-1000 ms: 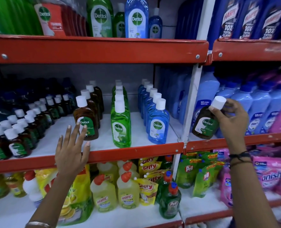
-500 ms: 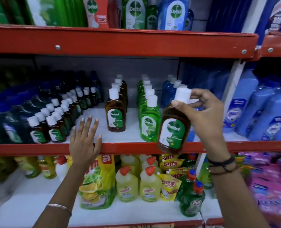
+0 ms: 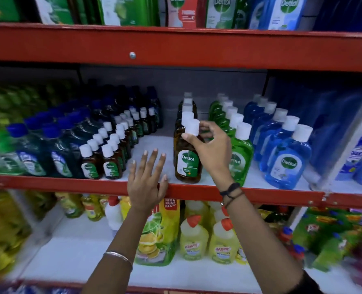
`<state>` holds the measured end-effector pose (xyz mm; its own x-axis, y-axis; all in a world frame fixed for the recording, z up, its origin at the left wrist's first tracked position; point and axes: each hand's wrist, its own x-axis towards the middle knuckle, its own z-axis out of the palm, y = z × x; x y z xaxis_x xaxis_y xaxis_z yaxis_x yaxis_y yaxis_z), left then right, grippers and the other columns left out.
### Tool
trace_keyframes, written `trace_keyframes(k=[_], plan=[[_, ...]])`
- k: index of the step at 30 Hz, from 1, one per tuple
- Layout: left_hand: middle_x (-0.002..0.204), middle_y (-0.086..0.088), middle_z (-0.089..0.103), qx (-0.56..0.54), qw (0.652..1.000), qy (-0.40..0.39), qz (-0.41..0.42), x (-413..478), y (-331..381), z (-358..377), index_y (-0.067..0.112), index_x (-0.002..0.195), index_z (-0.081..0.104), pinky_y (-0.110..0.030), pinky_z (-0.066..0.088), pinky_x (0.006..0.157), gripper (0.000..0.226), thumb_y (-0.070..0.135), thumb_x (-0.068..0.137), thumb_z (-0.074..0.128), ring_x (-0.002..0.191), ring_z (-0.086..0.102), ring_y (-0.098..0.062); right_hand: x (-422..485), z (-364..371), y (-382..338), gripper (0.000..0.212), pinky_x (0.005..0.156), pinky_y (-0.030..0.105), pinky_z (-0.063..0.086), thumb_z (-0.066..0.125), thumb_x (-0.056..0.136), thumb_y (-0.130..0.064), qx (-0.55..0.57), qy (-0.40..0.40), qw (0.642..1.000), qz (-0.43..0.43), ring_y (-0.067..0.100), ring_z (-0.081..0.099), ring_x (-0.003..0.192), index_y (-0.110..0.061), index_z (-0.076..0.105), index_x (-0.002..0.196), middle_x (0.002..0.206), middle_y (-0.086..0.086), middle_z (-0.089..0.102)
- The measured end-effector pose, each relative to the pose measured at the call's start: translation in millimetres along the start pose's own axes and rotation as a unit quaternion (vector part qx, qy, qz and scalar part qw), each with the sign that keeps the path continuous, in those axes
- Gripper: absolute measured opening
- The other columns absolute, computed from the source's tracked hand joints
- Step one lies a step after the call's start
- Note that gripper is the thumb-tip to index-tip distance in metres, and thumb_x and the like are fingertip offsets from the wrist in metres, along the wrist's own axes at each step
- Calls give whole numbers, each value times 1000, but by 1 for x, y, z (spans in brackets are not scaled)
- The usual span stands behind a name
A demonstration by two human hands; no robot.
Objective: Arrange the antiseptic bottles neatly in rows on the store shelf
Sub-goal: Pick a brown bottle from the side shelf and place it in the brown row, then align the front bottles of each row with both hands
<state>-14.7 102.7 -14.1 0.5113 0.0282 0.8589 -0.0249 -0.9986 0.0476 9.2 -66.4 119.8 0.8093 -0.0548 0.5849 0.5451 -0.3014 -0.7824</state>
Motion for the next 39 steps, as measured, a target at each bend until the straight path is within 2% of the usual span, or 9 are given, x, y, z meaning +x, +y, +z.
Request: trace_keyframes(k=[6, 11, 13, 17, 20, 23, 27, 35, 39], plan=[[150, -6, 46, -8, 1000, -1, -5, -1, 1, 1, 23, 147, 40, -47, 33, 110, 50, 40, 101, 27, 140, 40, -25, 2, 11, 9, 43, 70, 22, 49, 77, 71, -43, -3, -5, 1000, 7, 5, 64, 88, -24, 67, 109, 103, -9, 72], [146, -5, 51, -94, 993, -34, -64, 5, 13, -11, 21, 143, 45, -44, 44, 100, 48, 37, 98, 35, 136, 44, -23, -15, 12, 21, 41, 95, 32, 52, 65, 84, -42, 68, -20, 997, 3, 5, 61, 108, -22, 62, 120, 119, -4, 68], [146, -1, 48, -192, 975, -30, -110, 12, 22, -22, 23, 144, 43, -30, 46, 93, 48, 39, 100, 33, 131, 48, -16, -34, 12, 27, 48, 105, 33, 44, 54, 89, -50, 106, -26, 994, 21, 2, 52, 123, -25, 52, 131, 134, -8, 57], [146, 11, 38, -416, 891, -73, -169, 30, 48, -40, 36, 145, 33, 1, 24, 98, 44, 44, 103, 26, 129, 31, 17, -72, 10, 39, 62, 99, 2, 30, 35, 91, -53, 174, -19, 980, 90, -22, 35, 122, -25, 30, 146, 149, -14, 32], [138, 27, 35, -457, 858, -124, -200, 36, 58, -40, 33, 151, 27, -9, 23, 109, 53, 48, 101, 19, 124, 26, 27, -78, 11, 46, 66, 108, 23, 35, 27, 87, -70, 178, -27, 977, 113, 0, 41, 131, -32, 36, 140, 147, -6, 42], [124, 47, 36, -472, 839, -151, -225, 36, 57, -36, 43, 151, 24, -33, 32, 115, 63, 68, 94, 13, 119, 36, 22, -68, 10, 43, 56, 96, 17, 42, 25, 85, -66, 227, -55, 963, 137, -7, 51, 117, -36, 46, 127, 127, -10, 55], [125, 47, 38, -494, 824, -139, -241, 35, 57, -41, 55, 145, 28, -46, 37, 115, 70, 85, 84, 12, 129, 41, 5, -59, 5, 48, 74, 99, 18, 44, 23, 82, -62, 297, -71, 939, 160, 11, 51, 127, -16, 49, 134, 137, 5, 55], [119, 50, 42, -486, 832, -107, -246, 32, 58, -39, 45, 148, 31, -44, 44, 108, 77, 84, 84, 13, 109, 47, 19, -58, 1, 44, 70, 97, 19, 46, 26, 81, -62, 305, -86, 932, 176, 12, 53, 123, -19, 52, 130, 134, 6, 57], [138, 13, 44, -468, 857, 4, -214, 29, 72, -44, 25, 145, 43, -18, 33, 110, 71, 69, 96, 16, 130, 40, 8, -73, -3, 45, 58, 110, 32, 39, 31, 88, -68, 256, -47, 959, 110, 8, 48, 131, -30, 51, 128, 138, -4, 54]])
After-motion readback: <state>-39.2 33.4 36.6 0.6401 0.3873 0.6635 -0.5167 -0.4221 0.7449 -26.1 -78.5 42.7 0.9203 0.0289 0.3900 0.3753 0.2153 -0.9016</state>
